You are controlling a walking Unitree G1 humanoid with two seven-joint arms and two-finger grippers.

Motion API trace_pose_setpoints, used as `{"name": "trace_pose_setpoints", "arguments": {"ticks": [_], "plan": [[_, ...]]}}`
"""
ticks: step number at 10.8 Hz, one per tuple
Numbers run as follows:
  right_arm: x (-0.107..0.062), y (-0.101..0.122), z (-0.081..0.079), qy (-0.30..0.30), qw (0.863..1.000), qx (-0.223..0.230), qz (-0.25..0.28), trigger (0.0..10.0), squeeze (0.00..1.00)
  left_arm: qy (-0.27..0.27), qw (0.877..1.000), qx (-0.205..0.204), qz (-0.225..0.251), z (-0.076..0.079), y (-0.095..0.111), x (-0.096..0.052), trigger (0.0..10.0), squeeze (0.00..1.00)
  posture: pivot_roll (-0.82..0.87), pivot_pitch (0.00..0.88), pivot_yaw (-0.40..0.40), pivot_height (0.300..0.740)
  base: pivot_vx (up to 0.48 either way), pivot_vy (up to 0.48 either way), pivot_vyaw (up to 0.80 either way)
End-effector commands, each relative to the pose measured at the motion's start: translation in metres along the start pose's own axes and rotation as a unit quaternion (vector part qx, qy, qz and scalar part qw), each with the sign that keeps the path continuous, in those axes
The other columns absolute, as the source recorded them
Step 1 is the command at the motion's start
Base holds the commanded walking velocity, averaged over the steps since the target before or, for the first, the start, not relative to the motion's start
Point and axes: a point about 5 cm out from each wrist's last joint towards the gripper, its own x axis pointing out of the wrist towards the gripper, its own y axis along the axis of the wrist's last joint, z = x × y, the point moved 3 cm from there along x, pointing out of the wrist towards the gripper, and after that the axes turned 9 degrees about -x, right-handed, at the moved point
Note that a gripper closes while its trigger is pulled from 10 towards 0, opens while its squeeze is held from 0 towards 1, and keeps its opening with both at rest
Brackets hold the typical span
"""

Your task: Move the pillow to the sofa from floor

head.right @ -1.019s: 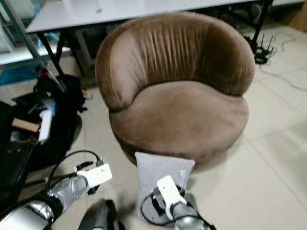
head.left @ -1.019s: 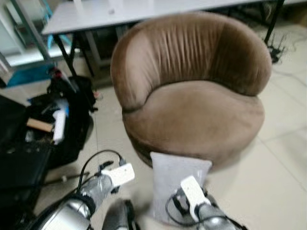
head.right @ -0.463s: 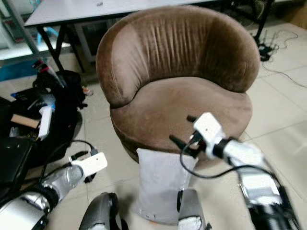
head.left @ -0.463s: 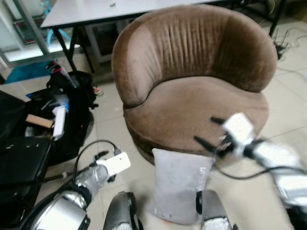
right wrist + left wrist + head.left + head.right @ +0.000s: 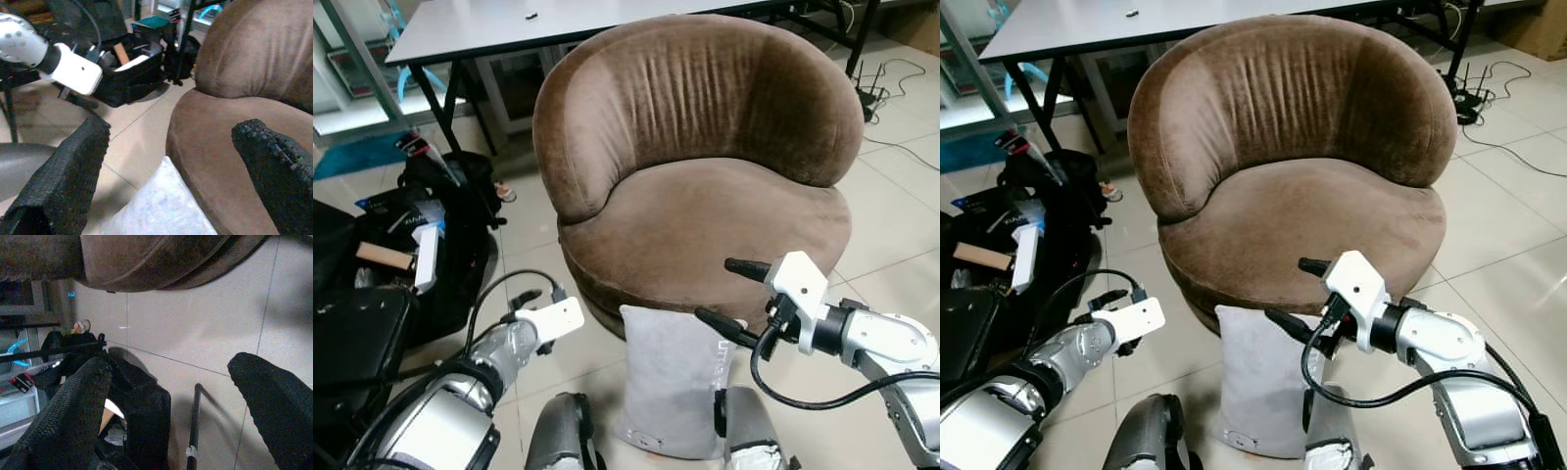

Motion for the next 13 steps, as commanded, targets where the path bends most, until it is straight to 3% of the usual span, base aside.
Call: {"name": "trace_pose_setpoints", "arguments": {"ticks": [1,2,3,4,11,13], "plan": [[0.011,0.002,-0.002,-0.021,1.000,0.010,-0.001,10.0,0.00,0.008,1.000,-0.007,0.013,-0.006,0.007,0.000,10.0,0.00,-0.33,0.000,0.152,0.606,0.000,0.000,0.00],[0.017,-0.004,-0.005,-0.027,1.000,0.009,-0.011,10.0,0.00,0.014,0.999,-0.023,0.018,-0.008,0.009,0.001,10.0,0.00,-0.33,0.000,0.152,0.606,0.000,0.000,0.00],[0.033,-0.024,-0.010,-0.063,0.997,0.042,-0.033,10.0,0.00,0.015,0.999,-0.023,0.026,-0.009,0.015,0.001,10.0,0.00,-0.32,0.000,0.150,0.606,0.000,0.000,0.00],[0.038,-0.023,-0.015,-0.063,0.997,0.042,-0.031,10.0,0.00,0.016,0.999,-0.018,0.028,-0.011,0.016,0.001,10.0,0.00,-0.32,0.000,0.150,0.606,0.000,0.000,0.00],[0.038,-0.016,-0.021,-0.054,0.998,0.031,-0.025,10.0,0.00,0.017,0.999,-0.013,0.036,-0.012,0.023,0.002,10.0,0.00,-0.32,0.000,0.151,0.506,0.000,0.000,0.00],[0.037,-0.015,-0.023,-0.050,0.998,0.031,-0.023,10.0,0.00,0.015,0.999,-0.012,0.037,-0.010,0.024,0.002,10.0,0.00,-0.32,0.000,0.152,0.496,0.000,0.000,0.00]]}}
